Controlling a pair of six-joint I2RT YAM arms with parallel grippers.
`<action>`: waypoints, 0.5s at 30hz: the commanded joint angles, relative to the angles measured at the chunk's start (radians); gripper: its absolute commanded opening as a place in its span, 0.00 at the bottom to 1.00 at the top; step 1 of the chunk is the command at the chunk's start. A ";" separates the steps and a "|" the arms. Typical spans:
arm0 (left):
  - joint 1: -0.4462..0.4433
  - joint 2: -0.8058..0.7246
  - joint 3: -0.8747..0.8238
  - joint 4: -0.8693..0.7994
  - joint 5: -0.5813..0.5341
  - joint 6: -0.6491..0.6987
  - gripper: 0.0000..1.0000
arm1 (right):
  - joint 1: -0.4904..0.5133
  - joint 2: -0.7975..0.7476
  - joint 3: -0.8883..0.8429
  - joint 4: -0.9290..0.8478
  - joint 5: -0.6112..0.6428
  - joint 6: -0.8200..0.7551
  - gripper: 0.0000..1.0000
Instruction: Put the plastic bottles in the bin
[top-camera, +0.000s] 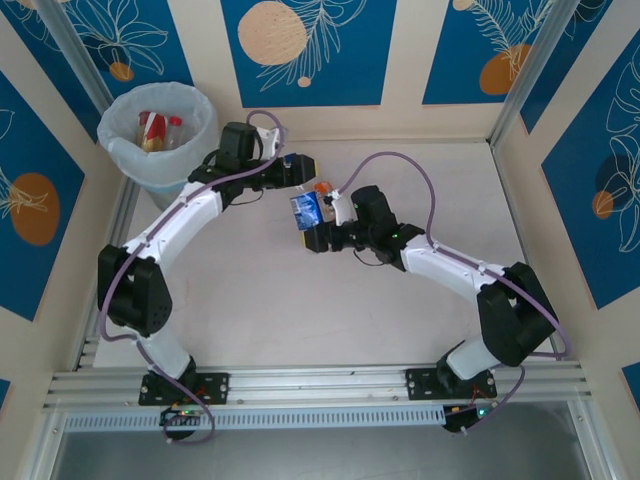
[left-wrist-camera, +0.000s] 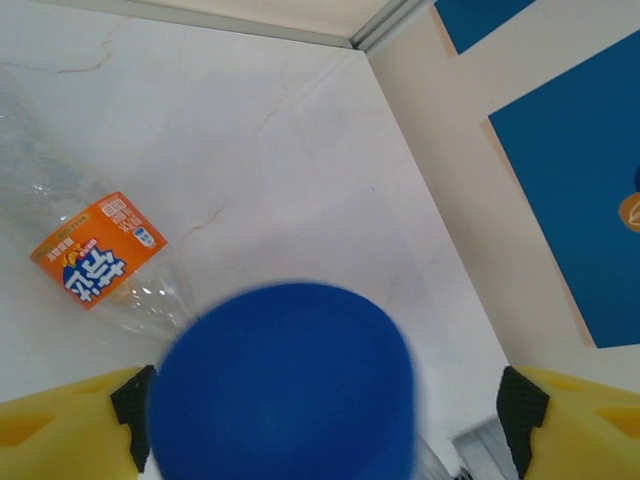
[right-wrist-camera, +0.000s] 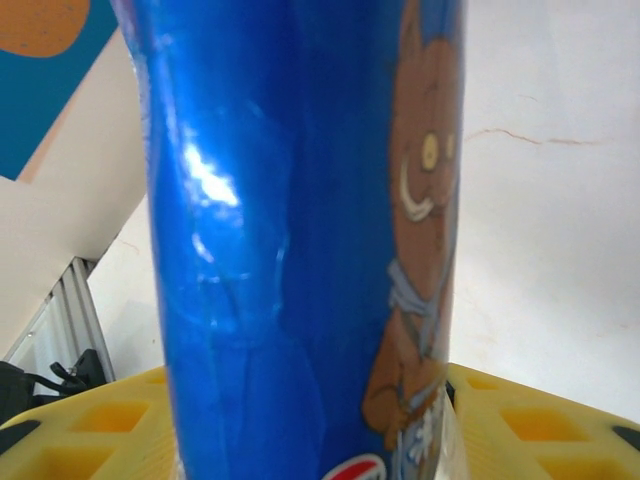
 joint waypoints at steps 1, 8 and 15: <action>-0.010 0.007 0.039 -0.016 -0.026 0.025 0.79 | 0.013 0.019 0.040 0.027 -0.037 -0.018 0.38; -0.009 0.002 0.028 -0.009 -0.003 0.030 0.60 | 0.020 0.029 0.039 0.038 -0.034 -0.002 0.39; -0.009 -0.001 0.028 -0.008 0.013 0.030 0.50 | 0.020 0.036 0.045 0.048 -0.018 0.004 0.45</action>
